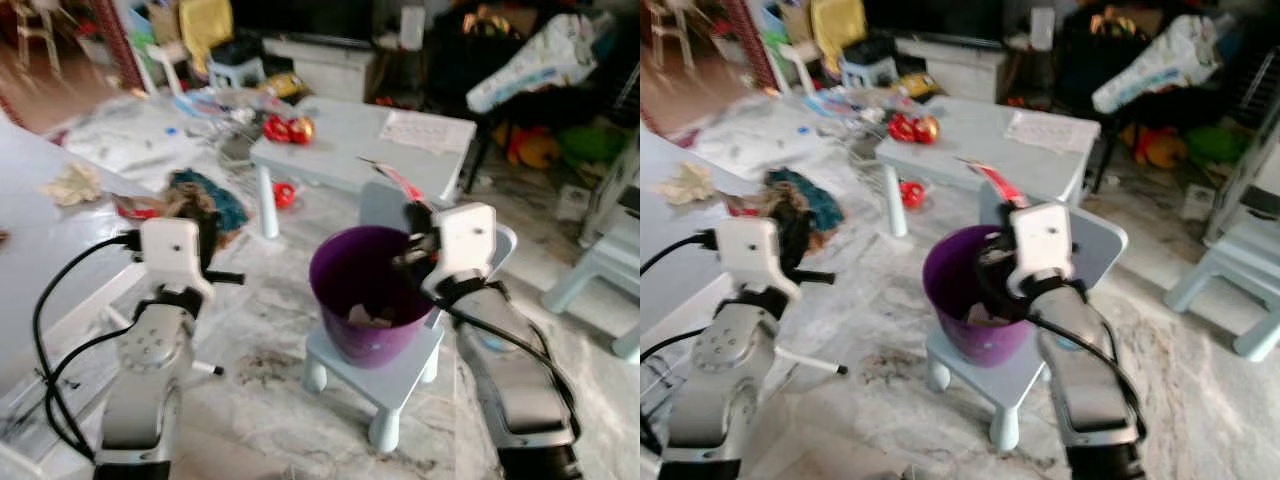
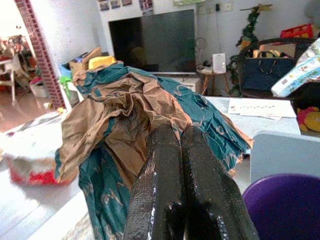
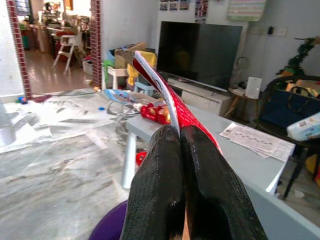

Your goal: Picking trash to rubbish bin

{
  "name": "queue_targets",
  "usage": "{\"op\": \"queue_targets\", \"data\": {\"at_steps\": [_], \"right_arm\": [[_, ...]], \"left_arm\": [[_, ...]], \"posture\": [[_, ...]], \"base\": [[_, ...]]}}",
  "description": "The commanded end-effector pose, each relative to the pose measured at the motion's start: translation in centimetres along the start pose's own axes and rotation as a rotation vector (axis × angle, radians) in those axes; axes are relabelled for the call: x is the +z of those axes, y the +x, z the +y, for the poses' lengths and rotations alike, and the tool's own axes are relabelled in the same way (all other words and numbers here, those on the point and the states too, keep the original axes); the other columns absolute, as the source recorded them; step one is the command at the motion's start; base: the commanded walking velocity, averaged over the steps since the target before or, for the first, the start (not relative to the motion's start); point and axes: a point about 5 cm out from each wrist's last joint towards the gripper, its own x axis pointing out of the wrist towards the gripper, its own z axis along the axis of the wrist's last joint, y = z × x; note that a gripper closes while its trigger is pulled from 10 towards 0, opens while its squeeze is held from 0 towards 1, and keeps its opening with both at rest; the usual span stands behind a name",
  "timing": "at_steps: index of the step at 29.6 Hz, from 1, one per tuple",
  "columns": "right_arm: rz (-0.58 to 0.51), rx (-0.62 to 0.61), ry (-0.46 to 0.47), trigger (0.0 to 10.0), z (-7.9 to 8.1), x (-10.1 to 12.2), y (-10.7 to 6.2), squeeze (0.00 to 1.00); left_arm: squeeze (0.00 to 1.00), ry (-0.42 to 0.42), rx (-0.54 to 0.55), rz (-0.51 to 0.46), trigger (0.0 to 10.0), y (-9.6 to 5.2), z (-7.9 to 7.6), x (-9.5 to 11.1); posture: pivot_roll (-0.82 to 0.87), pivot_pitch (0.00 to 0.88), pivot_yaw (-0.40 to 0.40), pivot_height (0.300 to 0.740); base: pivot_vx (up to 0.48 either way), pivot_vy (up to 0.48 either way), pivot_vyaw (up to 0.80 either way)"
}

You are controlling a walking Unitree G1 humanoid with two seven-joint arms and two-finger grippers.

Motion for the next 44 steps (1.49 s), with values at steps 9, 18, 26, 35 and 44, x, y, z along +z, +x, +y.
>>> {"op": "queue_targets", "data": {"at_steps": [9,18,26,35,44], "right_arm": [[0.066,-0.072,0.026,10.0,-1.0,-1.5,0.3,0.00],[0.177,-0.036,0.090,10.0,-0.7,-4.9,1.4,0.00],[0.308,-0.001,0.141,10.0,-0.4,-8.7,2.1,0.00],[0.426,0.025,0.246,10.0,0.5,-11.4,2.6,0.00],[0.501,-0.180,0.246,10.0,-2.7,-13.2,1.7,1.00]], "left_arm": [[0.00,0.005,-0.029,0.025,10.0,-0.1,-0.7,-0.5],[0.00,0.022,-0.079,0.131,10.0,-1.7,-1.1,-4.2],[0.00,0.055,-0.148,0.299,10.0,-5.7,0.1,-8.2],[0.00,0.081,-0.170,0.364,10.0,-7.9,0.9,-9.6],[0.00,0.098,-0.176,0.367,10.0,-8.2,1.5,-9.4]], "posture": [[-0.03,0.080,0.052,0.740],[-0.01,0.081,0.066,0.740],[0.02,0.094,0.083,0.740],[0.05,0.102,0.093,0.740],[0.07,0.107,0.100,0.740]], "base": [[0.279,0.000,0.00],[0.000,0.000,0.00],[0.000,0.000,0.00],[0.000,0.000,0.00],[0.000,0.000,0.00]]}}
